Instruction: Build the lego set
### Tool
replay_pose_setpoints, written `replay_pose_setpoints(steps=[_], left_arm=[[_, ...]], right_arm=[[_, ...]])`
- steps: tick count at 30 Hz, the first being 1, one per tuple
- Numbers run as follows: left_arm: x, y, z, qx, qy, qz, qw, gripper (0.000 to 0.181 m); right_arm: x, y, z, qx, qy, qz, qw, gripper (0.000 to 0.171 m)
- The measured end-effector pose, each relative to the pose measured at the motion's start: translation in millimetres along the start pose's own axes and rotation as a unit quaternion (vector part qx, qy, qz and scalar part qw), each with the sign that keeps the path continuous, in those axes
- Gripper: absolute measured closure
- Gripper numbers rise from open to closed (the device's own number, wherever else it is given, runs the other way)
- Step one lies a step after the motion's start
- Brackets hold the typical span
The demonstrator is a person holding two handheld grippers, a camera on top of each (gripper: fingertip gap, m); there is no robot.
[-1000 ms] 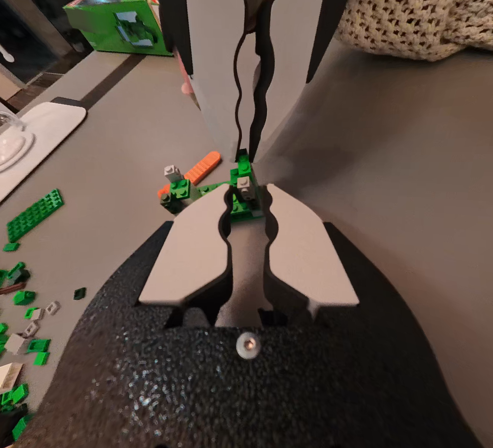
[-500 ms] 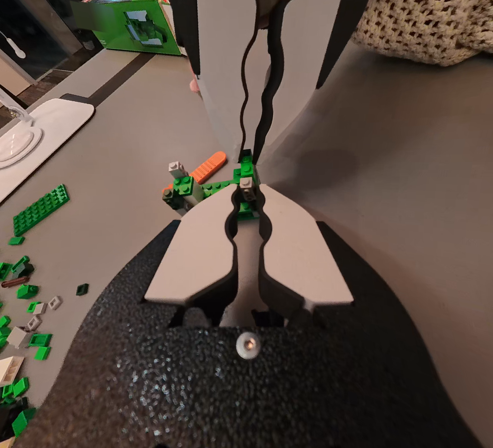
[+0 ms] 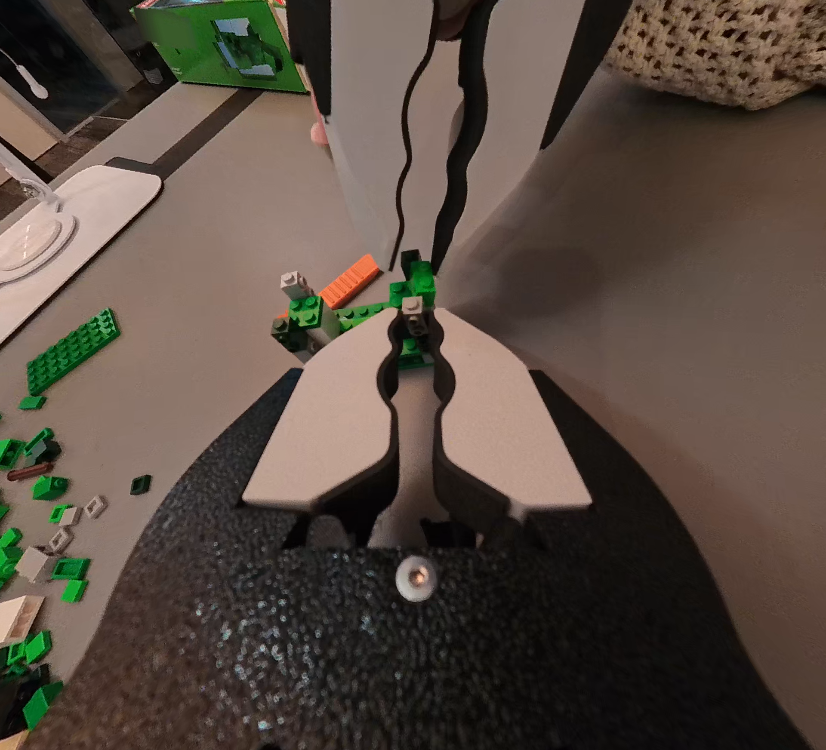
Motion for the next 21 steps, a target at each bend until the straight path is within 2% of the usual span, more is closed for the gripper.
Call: replay_pose_setpoints(steps=[4, 21], left_arm=[[-0.1, -0.2, 0.0, 0.000, 0.000, 0.001, 1.000, 0.172], [0.0, 2.4, 0.5, -0.001, 0.005, -0.020, 1.000, 0.172]], right_arm=[[-0.7, -0.2, 0.4, 0.001, -0.005, 0.000, 1.000, 0.163], [-2.8, 3.5, 2.0, 0.037, 0.019, -0.038, 0.998, 0.164]])
Point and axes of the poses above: each gripper's, where its closed fingertips meet, z out along the fingers, x out of its underside, y = z × x across the jaws, the point moved 8 cm from there along -z, back along the fingers, and after that the axes turned 4 degrees about z, right-handed, at the moved point
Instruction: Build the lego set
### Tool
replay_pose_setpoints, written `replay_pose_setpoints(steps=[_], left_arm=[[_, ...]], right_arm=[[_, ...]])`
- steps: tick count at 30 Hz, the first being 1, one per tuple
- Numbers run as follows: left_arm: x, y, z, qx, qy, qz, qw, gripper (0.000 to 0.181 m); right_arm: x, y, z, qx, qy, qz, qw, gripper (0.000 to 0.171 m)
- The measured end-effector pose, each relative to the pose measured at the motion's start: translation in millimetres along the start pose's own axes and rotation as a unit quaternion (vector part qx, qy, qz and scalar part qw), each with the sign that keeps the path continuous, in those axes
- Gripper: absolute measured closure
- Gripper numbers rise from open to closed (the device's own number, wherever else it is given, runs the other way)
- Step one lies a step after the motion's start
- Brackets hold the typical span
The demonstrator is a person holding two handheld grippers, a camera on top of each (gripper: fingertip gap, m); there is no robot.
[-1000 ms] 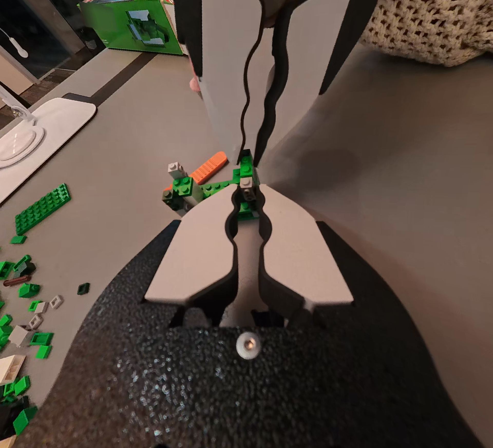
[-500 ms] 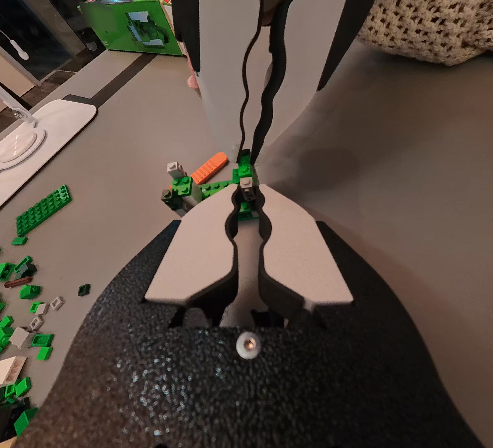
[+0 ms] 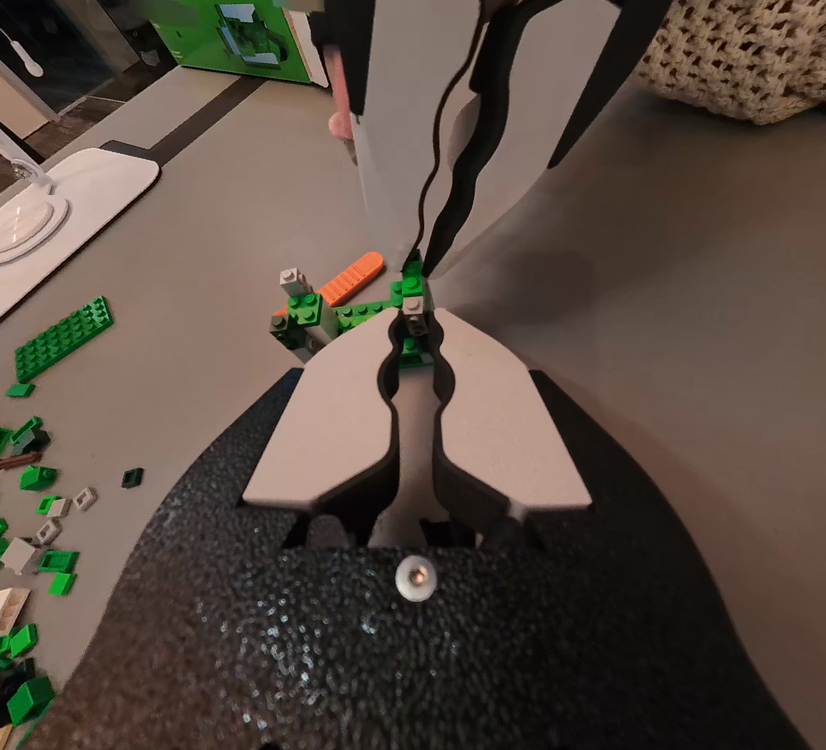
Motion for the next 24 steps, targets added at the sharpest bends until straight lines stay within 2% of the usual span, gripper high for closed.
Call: replay_pose_setpoints(steps=[8, 18, 24], left_arm=[[0.4, 1.3, 0.0, 0.000, 0.002, -0.007, 1.000, 0.172], [0.9, 2.0, 0.2, 0.000, 0.000, -0.011, 1.000, 0.172], [1.0, 1.9, 0.3, 0.000, 0.000, -0.009, 1.000, 0.172]], right_arm=[[-5.5, 4.6, 1.7, 0.038, 0.041, -0.010, 0.998, 0.164], [-5.2, 7.5, 2.7, 0.063, 0.037, -0.015, 0.997, 0.163], [-4.7, 9.4, 4.9, 0.069, 0.046, -0.029, 0.996, 0.156]])
Point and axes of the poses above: each gripper's, where its closed fingertips meet, z out along the fingers, x out of its underside, y = z × x across the jaws, the point moved 8 cm from there along -z, back along the fingers, and after that the axes turned 4 degrees about z, right-handed, at the moved point
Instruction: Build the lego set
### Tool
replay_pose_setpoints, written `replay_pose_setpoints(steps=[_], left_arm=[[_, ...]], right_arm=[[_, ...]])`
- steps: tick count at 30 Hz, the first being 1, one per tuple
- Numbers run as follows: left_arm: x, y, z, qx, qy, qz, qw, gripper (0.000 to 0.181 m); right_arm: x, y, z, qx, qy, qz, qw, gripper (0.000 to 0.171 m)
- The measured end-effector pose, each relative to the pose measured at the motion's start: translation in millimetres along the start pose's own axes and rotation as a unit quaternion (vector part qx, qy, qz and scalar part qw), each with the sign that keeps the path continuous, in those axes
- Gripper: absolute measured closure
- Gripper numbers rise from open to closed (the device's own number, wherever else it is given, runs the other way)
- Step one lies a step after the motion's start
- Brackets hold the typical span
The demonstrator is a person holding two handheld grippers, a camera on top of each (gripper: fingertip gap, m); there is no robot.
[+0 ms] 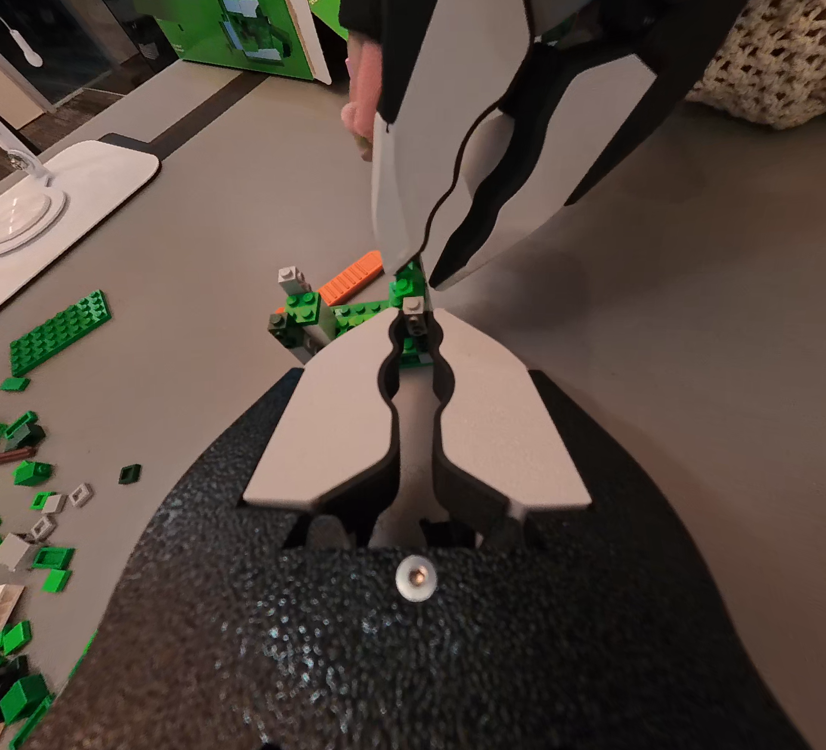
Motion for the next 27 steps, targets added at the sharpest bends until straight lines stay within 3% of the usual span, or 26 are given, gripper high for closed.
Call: replay_pose_setpoints(steps=[13, 19, 27], left_arm=[[0.1, 0.4, 0.3, 0.001, 0.000, 0.000, 1.000, 0.172], [-0.1, 0.5, 0.4, 0.002, 0.000, 0.001, 1.000, 0.172], [-0.4, 0.5, 0.4, 0.003, -0.001, 0.000, 1.000, 0.172]], right_arm=[[-0.6, -0.3, -5.1, 0.005, -0.016, -0.018, 1.000, 0.163], [0.6, -0.1, -2.3, -0.012, -0.018, -0.001, 1.000, 0.155], [0.3, 1.2, -3.9, -0.014, -0.023, -0.012, 1.000, 0.156]])
Point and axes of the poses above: each gripper's, where its closed fingertips meet, z out along the fingers, x out of its underside, y = z × x across the jaws, the point moved 8 cm from there along -z, back along the fingers, and after that the axes turned 4 degrees about z, right-handed, at the moved point
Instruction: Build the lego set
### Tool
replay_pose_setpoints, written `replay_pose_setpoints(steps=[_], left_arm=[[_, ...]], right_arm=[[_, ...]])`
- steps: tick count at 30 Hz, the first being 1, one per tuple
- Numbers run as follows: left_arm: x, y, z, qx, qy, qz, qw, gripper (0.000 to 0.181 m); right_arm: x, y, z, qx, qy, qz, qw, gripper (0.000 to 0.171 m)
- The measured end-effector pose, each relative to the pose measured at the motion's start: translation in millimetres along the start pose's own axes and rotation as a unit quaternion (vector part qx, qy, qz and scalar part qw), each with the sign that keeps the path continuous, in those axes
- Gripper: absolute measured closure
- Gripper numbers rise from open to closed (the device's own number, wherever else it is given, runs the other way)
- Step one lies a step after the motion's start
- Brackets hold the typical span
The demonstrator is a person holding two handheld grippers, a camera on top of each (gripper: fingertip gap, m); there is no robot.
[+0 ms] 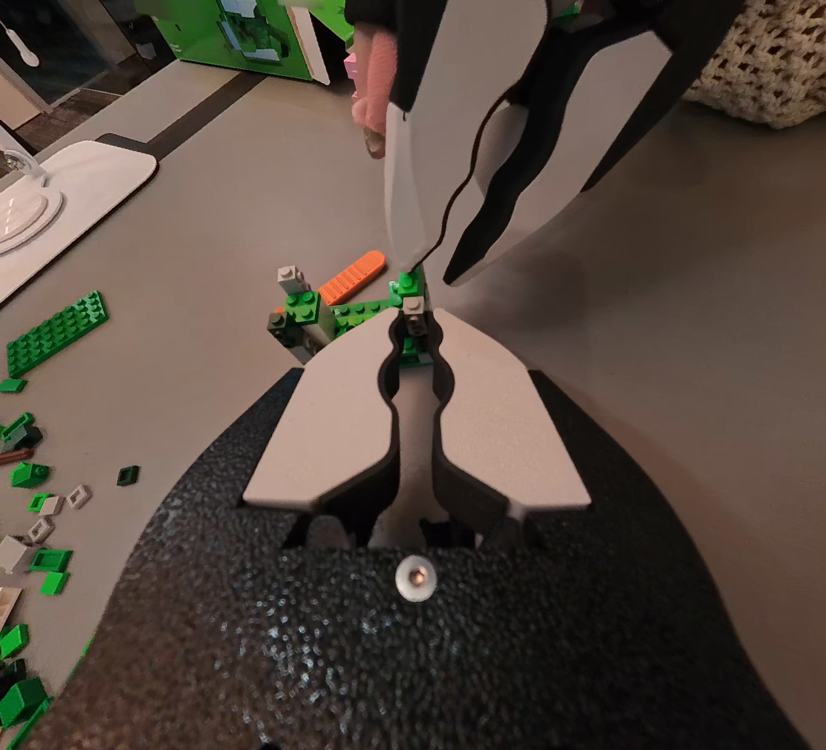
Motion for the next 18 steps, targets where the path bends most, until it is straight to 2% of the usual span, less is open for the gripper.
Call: replay_pose_setpoints(steps=[11, 18], left_arm=[[-0.5, 0.1, 0.0, 0.004, 0.000, -0.006, 1.000, 0.173], [-0.7, 0.3, -0.2, 0.001, 0.001, -0.005, 1.000, 0.172]], right_arm=[[-0.1, 0.9, 0.1, 0.032, 0.002, -0.051, 0.998, 0.165], [0.0, 1.1, -0.3, 0.032, -0.001, -0.054, 0.998, 0.165]])
Point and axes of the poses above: each gripper's, where its closed fingertips meet, z out along the fingers, x out of its underside, y = z × x across the jaws, the point moved 8 cm from there along -z, back along the fingers, and after that the axes turned 4 degrees about z, right-handed, at the moved point
